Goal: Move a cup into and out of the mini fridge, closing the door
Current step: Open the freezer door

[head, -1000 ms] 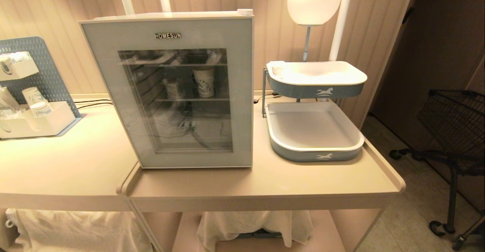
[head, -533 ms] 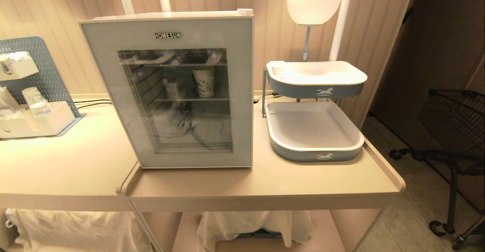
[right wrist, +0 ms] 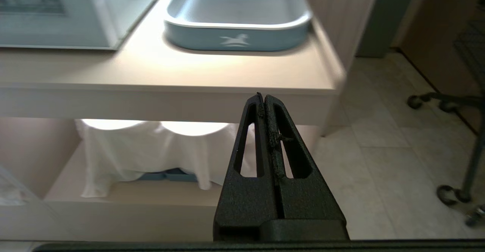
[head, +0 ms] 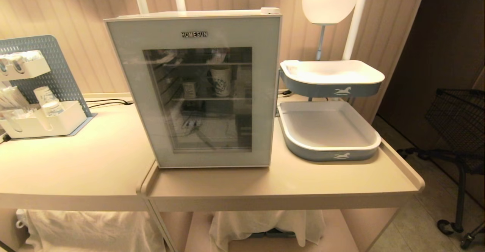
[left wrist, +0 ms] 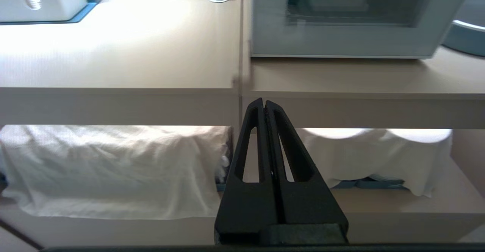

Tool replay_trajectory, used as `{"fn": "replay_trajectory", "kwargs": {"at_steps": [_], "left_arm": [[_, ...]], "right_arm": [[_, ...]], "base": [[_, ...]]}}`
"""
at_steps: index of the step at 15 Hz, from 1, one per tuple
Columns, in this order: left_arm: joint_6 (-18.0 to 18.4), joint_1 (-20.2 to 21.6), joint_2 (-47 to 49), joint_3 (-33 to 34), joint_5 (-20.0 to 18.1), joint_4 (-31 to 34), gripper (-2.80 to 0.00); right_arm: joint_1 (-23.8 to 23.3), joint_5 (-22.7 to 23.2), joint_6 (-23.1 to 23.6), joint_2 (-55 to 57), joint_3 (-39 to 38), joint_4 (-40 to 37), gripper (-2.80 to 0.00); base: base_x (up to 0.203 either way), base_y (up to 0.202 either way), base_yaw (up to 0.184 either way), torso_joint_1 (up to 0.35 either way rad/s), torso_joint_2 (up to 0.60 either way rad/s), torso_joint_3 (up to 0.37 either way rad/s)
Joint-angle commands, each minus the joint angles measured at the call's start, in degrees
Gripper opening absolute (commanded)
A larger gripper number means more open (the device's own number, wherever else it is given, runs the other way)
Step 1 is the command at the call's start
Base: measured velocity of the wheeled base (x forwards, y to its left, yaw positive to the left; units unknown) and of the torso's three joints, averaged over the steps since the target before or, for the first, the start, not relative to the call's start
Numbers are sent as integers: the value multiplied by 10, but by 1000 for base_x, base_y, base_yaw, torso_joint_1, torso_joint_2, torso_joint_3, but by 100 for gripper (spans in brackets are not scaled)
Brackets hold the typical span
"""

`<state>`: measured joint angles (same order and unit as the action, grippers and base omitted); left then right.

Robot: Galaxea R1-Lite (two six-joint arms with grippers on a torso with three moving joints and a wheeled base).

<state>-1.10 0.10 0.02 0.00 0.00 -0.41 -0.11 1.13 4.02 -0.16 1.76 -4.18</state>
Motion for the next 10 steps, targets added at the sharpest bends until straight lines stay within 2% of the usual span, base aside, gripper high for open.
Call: {"fn": "replay_trajectory", "kwargs": {"at_steps": [1,6,10], "left_arm": [[0,0,0,0,-1,0,-280],[0,0,0,0,0,0,-280],[0,0,0,0,0,0,-280]], "right_arm": [[0,0,1,2,0,-1,-280],[0,0,4,2,1,-3,-280],[0,0,5,2,0,-2,-280]], "base": [[0,190,1,14,2,7],[0,175,-1,2,3,3],[0,18,-2,1,1,1]]}}
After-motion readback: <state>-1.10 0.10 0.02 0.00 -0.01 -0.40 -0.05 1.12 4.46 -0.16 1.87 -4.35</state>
